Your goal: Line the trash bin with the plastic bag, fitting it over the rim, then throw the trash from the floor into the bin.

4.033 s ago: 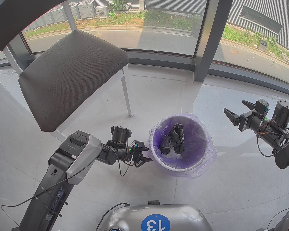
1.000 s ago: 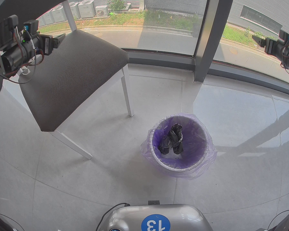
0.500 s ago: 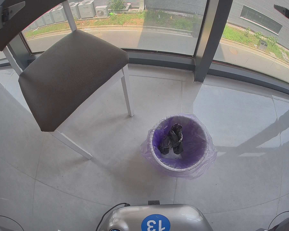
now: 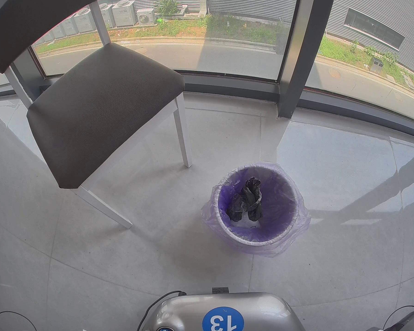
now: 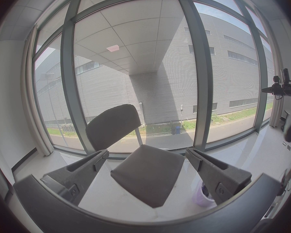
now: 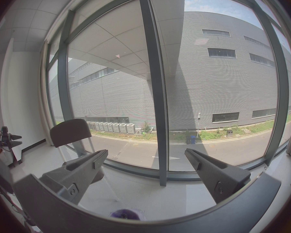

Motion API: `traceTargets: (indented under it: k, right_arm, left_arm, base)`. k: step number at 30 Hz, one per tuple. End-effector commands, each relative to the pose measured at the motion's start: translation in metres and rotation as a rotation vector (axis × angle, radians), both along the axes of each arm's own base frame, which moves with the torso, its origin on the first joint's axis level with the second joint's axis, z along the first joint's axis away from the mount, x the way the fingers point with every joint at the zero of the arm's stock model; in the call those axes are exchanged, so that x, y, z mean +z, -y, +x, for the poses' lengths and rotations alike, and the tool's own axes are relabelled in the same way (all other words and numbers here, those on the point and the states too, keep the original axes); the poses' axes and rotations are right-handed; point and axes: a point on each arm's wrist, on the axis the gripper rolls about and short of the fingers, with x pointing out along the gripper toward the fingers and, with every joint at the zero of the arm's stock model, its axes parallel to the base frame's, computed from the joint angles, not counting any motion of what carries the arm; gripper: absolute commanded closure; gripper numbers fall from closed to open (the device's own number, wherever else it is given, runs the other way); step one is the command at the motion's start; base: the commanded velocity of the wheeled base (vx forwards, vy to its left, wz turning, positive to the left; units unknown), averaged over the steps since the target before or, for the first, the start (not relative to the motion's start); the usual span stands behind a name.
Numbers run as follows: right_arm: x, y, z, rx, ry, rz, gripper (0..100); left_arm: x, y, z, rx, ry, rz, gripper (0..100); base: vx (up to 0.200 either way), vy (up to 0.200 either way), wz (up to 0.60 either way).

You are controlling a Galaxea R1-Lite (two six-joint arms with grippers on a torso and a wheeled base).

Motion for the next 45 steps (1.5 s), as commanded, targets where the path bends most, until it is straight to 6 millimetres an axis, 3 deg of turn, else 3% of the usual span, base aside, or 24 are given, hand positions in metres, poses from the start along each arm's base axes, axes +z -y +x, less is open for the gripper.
traceTargets:
  k: [1,3,10,18,25,35,38,42,45]
  right_arm:
    - [-0.038,-0.003,-0.105,0.022,0.067,-0.003,0]
    - [-0.049,-0.004,-0.127,0.025,0.061,-0.004,0]
    - [-0.084,-0.004,-0.173,0.030,0.057,-0.003,0]
    - [-0.125,-0.005,-0.203,0.032,0.089,-0.004,0]
    - [-0.148,-0.006,-0.218,0.028,0.092,-0.016,0]
    - [-0.185,-0.007,-0.245,0.017,0.157,-0.050,0]
    - [-0.201,-0.006,-0.251,0.013,0.181,-0.061,0]
    - [-0.209,0.000,-0.255,0.035,0.199,-0.060,0]
    - [-0.215,-0.001,-0.256,0.034,0.201,-0.056,0]
  left_arm:
    - [-0.036,-0.014,-0.093,0.002,0.119,-0.004,0]
    - [-0.044,-0.017,-0.110,0.003,0.121,-0.004,0]
    - [-0.060,-0.022,-0.143,0.001,0.136,-0.006,0]
    - [-0.076,-0.016,-0.159,0.030,0.129,0.002,0]
    - [-0.076,-0.016,-0.165,0.030,0.148,0.004,0]
    - [-0.086,-0.020,-0.205,0.035,0.188,0.028,0]
    - [-0.094,-0.015,-0.222,0.061,0.208,0.029,0]
    - [-0.101,-0.013,-0.233,0.051,0.226,0.034,0]
    - [-0.126,-0.005,-0.243,0.076,0.176,0.031,0]
  base:
    - [0.000,0.000,0.00]
    - [0.000,0.000,0.00]
    - [0.000,0.000,0.00]
    - [0.000,0.000,0.00]
    - [0.000,0.000,0.00]
    - [0.000,0.000,0.00]
    - [0.000,0.000,0.00]
    - [0.000,0.000,0.00]
    - [0.000,0.000,0.00]
